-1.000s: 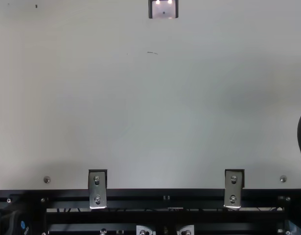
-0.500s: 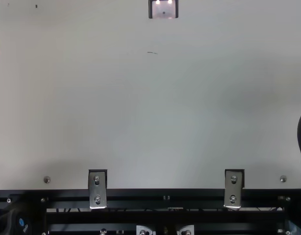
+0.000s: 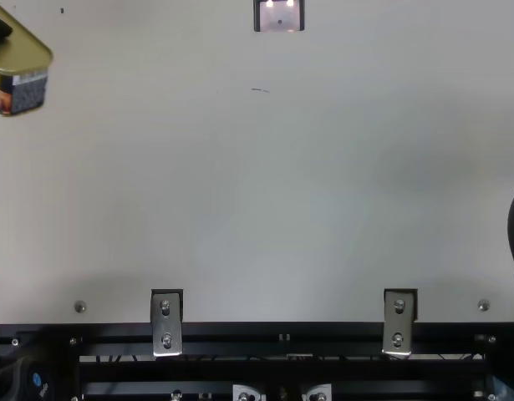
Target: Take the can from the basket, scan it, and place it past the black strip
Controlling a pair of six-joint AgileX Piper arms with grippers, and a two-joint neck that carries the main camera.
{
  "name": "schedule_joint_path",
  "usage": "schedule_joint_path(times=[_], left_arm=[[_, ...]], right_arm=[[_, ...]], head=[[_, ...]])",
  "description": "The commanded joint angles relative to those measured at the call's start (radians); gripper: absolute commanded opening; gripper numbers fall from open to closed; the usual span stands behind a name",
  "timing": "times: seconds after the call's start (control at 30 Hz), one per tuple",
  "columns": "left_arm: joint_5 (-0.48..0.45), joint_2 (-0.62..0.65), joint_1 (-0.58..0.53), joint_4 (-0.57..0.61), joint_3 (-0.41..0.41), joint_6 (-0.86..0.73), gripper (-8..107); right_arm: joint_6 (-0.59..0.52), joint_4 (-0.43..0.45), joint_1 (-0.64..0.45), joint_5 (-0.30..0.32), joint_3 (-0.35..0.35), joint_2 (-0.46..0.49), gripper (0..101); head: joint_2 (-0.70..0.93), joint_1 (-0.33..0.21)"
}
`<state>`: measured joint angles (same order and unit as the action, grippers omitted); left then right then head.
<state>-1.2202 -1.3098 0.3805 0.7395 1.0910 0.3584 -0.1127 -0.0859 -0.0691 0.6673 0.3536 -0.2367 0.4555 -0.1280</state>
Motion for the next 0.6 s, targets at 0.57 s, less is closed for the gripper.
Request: schedule_joint_path(times=[0.57], left_arm=[[0.000,0.015,0.039,0.075,-0.127,-0.047,10]], right_arm=[[0.000,0.000,0.000,0.000,0.000,0.000,101]], head=[[0.017,-0.049]])
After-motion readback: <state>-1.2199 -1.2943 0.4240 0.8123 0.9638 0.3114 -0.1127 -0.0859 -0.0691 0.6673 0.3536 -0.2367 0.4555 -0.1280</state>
